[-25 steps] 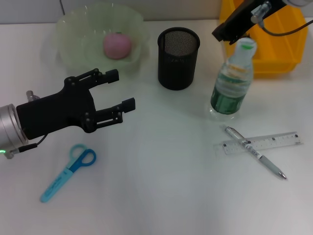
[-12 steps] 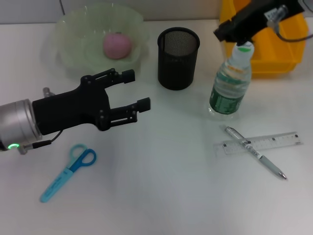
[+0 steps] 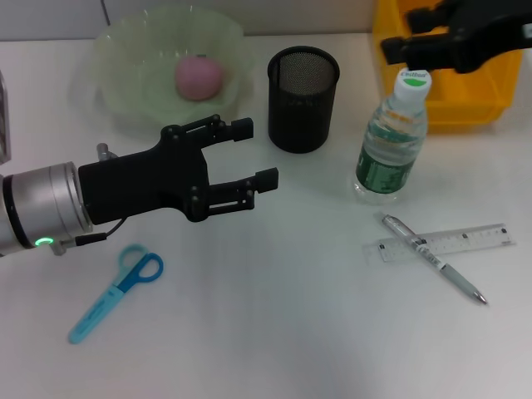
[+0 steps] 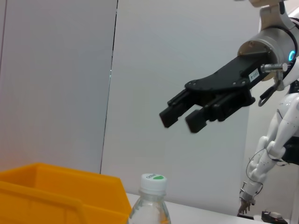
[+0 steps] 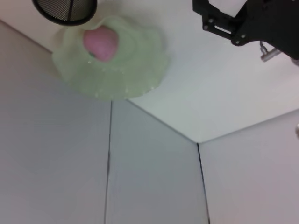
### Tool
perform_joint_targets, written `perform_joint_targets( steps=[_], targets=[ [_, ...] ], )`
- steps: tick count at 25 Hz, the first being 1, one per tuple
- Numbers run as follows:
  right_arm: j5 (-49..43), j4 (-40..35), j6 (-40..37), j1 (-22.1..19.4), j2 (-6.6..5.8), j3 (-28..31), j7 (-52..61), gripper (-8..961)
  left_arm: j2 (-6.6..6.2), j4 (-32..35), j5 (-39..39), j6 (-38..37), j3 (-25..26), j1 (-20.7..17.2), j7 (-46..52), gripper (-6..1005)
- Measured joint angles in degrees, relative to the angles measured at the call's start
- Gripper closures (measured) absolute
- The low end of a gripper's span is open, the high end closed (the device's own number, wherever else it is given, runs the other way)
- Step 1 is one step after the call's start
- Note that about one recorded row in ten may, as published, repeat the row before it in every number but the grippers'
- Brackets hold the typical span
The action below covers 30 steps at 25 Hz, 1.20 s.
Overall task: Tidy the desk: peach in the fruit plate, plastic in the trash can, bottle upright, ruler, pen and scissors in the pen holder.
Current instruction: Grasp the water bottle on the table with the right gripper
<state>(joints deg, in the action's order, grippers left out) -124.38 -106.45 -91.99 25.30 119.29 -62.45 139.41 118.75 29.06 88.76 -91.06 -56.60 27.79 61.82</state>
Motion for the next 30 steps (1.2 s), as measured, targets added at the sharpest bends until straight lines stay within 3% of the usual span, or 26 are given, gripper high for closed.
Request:
perform_joint_targets(
  steps=[2, 4, 8, 9, 10, 13, 14, 15, 18, 19, 20, 21, 30],
  targets=[
    [4.03, -0.43, 0.11, -3.07, 0.13, 2.20, -2.70, 631, 0.04, -0.05, -0.05, 0.05, 0.00, 0.03, -0.11, 209],
    [12.24, 1.60, 0.29, -7.60, 0.19, 5.12, -8.87, 427, 0.07, -0.14, -0.11, 0.18, 0.00, 0.03, -0.12, 209],
    [20.65, 6.22, 0.02, -12.26, 0.22, 8.05, -15.86, 331, 0.08, -0.63, -0.13, 0.28, 0.05, 0.02, -0.18, 209],
    [26.53, 11.09, -0.66, -15.18, 0.21, 9.97, -21.74, 307, 0.08, -1.00, -0.14, 0.28, 0.16, 0.02, -0.25, 210],
    [31.83, 17.60, -2.16, -17.47, 0.14, 11.87, -28.28, 307, 0.08, -1.45, -0.15, 0.28, 0.37, 0.03, -0.58, 210],
    [34.37, 21.40, -3.58, -18.33, 0.11, 13.16, -32.49, 306, 0.08, -1.45, -0.15, 0.28, 0.37, 0.03, -0.58, 210],
    [37.90, 30.07, -6.87, -19.40, 0.10, 16.43, -40.35, 306, 0.13, -1.52, -0.18, 0.30, 0.41, 0.04, -0.82, 210],
    [37.90, 30.07, -6.87, -19.40, 0.10, 16.43, -40.35, 306, 0.13, -1.52, -0.18, 0.30, 0.41, 0.04, -0.82, 210],
    [39.80, 43.78, -11.66, -19.44, -0.03, 22.80, -49.78, 306, 0.32, -1.72, -0.53, 1.40, 0.16, 0.32, -0.97, 210],
    [39.53, 50.66, -14.63, -19.44, -0.15, 27.55, -55.74, 306, 0.33, -2.42, -0.76, 2.10, -0.01, 0.94, -0.98, 210],
    [39.53, 50.66, -14.63, -19.44, -0.15, 27.55, -55.74, 306, 0.33, -2.42, -0.76, 2.10, -0.01, 0.94, -0.98, 210],
    [38.67, 54.81, -16.36, -20.20, -0.14, 31.42, -61.29, 306, 0.23, -4.34, -0.87, 3.16, -0.09, 2.98, -0.99, 210],
    [33.21, 62.26, -13.82, -20.87, -0.12, 38.17, -69.20, 307, 0.36, -7.00, -0.93, 5.59, -0.80, 6.71, -1.86, 210]
  ],
)
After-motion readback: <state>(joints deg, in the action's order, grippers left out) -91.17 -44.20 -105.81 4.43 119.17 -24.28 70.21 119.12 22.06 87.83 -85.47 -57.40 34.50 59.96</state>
